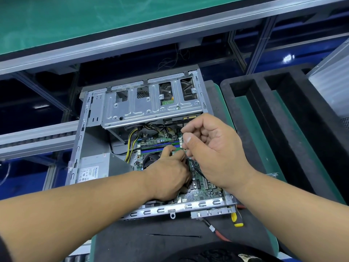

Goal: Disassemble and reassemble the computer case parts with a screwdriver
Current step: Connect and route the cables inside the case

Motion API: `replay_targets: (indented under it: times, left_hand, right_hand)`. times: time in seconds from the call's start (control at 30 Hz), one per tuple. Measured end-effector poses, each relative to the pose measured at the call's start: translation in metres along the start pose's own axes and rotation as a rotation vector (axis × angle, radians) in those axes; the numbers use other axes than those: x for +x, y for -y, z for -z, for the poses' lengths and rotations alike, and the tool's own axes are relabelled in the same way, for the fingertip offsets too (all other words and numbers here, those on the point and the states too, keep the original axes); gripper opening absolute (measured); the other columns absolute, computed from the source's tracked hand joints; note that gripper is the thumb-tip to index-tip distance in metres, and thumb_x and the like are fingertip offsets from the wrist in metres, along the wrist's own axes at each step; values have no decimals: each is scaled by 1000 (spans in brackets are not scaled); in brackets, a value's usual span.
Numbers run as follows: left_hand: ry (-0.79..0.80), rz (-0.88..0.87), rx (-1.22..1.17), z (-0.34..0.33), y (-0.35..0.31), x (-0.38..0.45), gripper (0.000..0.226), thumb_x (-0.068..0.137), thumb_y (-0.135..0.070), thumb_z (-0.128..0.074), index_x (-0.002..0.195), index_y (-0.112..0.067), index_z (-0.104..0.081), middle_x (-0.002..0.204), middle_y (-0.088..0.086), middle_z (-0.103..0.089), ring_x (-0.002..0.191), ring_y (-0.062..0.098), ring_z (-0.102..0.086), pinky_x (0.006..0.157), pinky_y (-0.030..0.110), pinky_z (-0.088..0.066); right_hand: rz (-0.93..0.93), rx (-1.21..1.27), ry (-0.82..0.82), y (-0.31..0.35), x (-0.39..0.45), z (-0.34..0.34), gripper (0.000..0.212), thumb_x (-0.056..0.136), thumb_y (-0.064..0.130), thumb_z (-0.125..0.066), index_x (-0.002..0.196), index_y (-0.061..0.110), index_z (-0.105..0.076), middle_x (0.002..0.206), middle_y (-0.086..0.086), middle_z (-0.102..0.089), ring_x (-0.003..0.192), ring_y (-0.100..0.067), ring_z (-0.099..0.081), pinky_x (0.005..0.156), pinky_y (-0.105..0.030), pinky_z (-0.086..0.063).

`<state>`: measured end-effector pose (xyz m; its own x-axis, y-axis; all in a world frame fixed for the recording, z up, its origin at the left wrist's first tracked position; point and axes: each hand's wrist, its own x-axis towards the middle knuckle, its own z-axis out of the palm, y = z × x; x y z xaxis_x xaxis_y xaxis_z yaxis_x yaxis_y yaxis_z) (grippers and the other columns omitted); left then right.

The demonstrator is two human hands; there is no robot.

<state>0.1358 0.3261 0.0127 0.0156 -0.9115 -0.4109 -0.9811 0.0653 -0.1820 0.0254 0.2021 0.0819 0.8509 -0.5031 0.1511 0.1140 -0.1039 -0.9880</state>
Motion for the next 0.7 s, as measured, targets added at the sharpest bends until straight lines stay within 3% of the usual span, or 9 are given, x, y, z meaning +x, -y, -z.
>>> replay_targets:
  times: [0.17, 0.43, 0.57, 0.7]
  left_hand:
    - [-4, -10, 9, 1, -1, -1, 31, 87, -48, -51, 92, -22, -67, 108, -1, -68, 120, 28, -37, 96, 54, -16]
    - [69, 6, -20, 5, -3, 0, 25, 87, -41, -54, 96, -22, -68, 110, -1, -68, 120, 27, -35, 98, 60, -18]
    - [210, 75, -57, 16, -8, 7, 32, 90, -36, -59, 116, -21, -67, 134, 4, -60, 135, 31, -28, 107, 66, -21]
    - [327, 169, -137, 26, -15, 16, 47, 92, -32, -62, 137, -19, -57, 154, 7, -45, 149, 35, -15, 115, 72, -9]
  right_hand:
    - [-8, 4, 5, 0, 0, 1, 7, 92, 10, -62, 97, 13, -67, 78, -2, -67, 68, -13, -66, 64, -36, -58]
    - [-16, 16, -7, 0, 0, 1, 8, 92, 12, -62, 96, 16, -67, 77, -2, -68, 68, -14, -66, 63, -34, -57]
    - [-20, 22, -16, 1, 0, 0, 9, 91, 11, -63, 95, 18, -67, 77, -2, -68, 67, -13, -67, 63, -31, -56]
    - [-25, 17, -23, 2, 1, 1, 10, 91, 11, -63, 95, 18, -68, 77, -1, -69, 68, -15, -66, 64, -30, -54]
